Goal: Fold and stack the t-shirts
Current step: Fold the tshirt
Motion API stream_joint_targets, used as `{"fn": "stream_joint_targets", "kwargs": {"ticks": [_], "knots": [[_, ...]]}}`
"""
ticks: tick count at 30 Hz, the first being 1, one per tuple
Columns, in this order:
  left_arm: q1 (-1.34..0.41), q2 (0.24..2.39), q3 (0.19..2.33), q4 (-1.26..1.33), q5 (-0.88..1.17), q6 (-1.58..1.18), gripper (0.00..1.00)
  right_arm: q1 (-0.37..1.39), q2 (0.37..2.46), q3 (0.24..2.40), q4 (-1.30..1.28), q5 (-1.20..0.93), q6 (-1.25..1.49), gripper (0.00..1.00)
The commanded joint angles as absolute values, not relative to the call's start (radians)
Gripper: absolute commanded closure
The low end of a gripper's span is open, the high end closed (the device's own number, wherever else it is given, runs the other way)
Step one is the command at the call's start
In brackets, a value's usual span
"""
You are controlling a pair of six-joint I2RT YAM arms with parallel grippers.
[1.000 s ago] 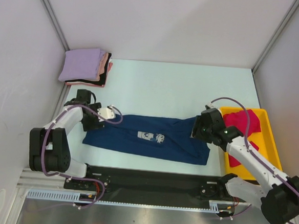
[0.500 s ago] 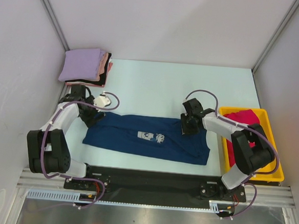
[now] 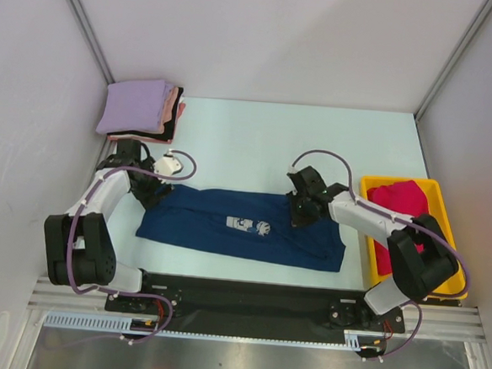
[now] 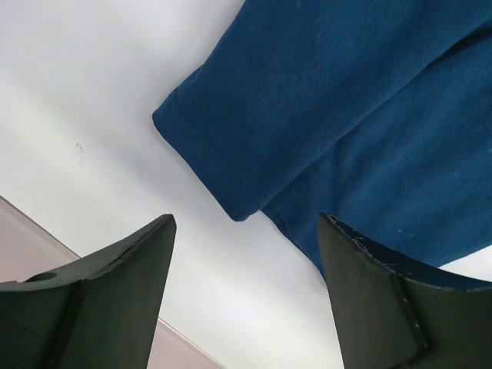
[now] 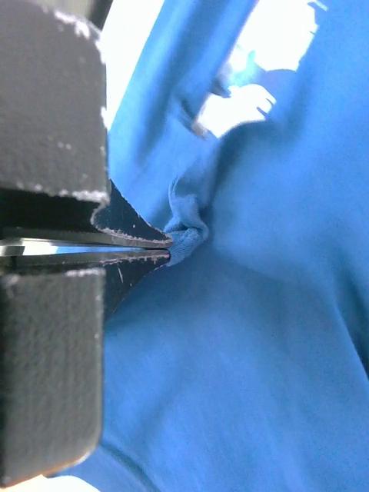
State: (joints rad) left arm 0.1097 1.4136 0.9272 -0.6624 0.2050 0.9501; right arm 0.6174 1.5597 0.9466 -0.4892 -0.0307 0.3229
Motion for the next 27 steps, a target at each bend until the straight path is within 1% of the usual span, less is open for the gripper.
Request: {"fn": "stream_joint_targets", "kwargs": {"ticks": [1,6,12,15,18,19,20,21,22,24,25,27], "knots": [[0.112,1.404,0.953,-0.646,0.224,0.943,0.20,0.712,1.490,0.940,-0.575,-0.021,0.353,1.00],[0.113,1.405,0.937,-0.627,0.219,0.948,0.20,0.814,1.480,0.900,-0.592,-0.087,0.396,1.00],[0.110,1.419,0.922,-0.618,0.199,0.968,0.20,0.844,1.488,0.910,-0.583,-0.127,0.397,1.00],[0.112,1.420,0.916,-0.612,0.196,0.968,0.20,0.859,1.489,0.916,-0.575,-0.159,0.382,0.95],[0.112,1.422,0.914,-0.612,0.201,0.960,0.20,0.868,1.479,0.913,-0.572,-0.205,0.362,0.65],[0.112,1.422,0.914,-0.612,0.201,0.957,0.20,0.873,1.474,0.914,-0.568,-0.221,0.354,0.50],[0.112,1.422,0.913,-0.612,0.210,0.950,0.20,0.887,1.459,0.914,-0.565,-0.250,0.332,0.47],[0.112,1.420,0.919,-0.614,0.216,0.945,0.20,0.896,1.448,0.914,-0.561,-0.270,0.316,0.40],[0.110,1.420,0.923,-0.620,0.224,0.930,0.20,0.906,1.436,0.916,-0.560,-0.290,0.304,0.36],[0.113,1.420,0.946,-0.627,0.258,0.908,0.20,0.916,1.376,0.917,-0.568,-0.282,0.305,0.35],[0.117,1.419,0.956,-0.620,0.271,0.863,0.20,0.907,1.349,0.911,-0.571,-0.214,0.330,0.34],[0.132,1.422,0.979,-0.556,0.282,0.775,0.20,0.792,1.273,0.862,-0.577,-0.181,0.440,0.34]]}}
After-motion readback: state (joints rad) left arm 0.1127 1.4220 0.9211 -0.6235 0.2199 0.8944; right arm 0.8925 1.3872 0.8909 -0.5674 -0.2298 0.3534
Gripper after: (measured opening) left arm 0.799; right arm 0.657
